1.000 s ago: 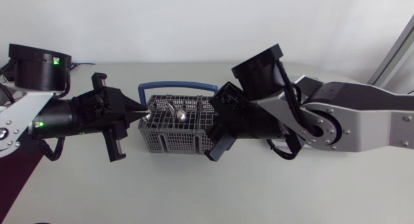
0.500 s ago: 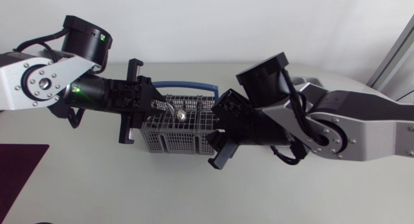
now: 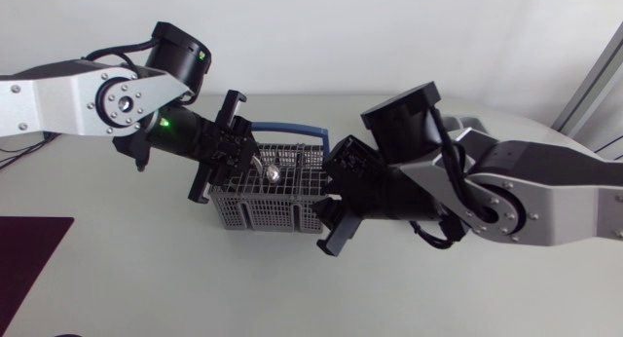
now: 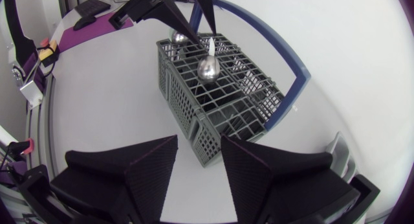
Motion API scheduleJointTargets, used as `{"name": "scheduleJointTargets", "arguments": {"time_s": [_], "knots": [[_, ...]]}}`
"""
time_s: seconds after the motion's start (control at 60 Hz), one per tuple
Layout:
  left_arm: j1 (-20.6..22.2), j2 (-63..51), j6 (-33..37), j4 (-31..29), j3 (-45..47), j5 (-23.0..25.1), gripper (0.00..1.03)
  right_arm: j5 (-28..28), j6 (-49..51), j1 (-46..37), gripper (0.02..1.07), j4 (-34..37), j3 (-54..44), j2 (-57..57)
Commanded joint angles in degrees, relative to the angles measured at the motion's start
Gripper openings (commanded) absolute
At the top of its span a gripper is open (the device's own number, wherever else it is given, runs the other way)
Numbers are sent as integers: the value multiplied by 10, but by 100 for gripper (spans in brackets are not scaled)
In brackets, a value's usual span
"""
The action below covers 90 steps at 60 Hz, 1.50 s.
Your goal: Unload the cutlery basket into the drawer organizer.
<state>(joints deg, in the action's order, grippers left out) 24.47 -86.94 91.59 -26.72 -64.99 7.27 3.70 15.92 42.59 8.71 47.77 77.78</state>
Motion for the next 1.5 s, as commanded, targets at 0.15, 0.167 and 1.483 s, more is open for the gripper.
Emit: {"name": "scheduleJointTargets", "arguments": {"time_s": [0.15, 0.167, 1.483], "knots": [[10, -38, 54, -11, -24, -38, 46, 7, 15, -8, 53, -6, -23, -16], [11, -40, 57, -11, -25, -41, 46, 8, 15, -9, 53, -6, -24, -16], [93, 121, -2, -23, 65, -169, 3, -15, 5, 24, 53, 61, -65, -164]]}}
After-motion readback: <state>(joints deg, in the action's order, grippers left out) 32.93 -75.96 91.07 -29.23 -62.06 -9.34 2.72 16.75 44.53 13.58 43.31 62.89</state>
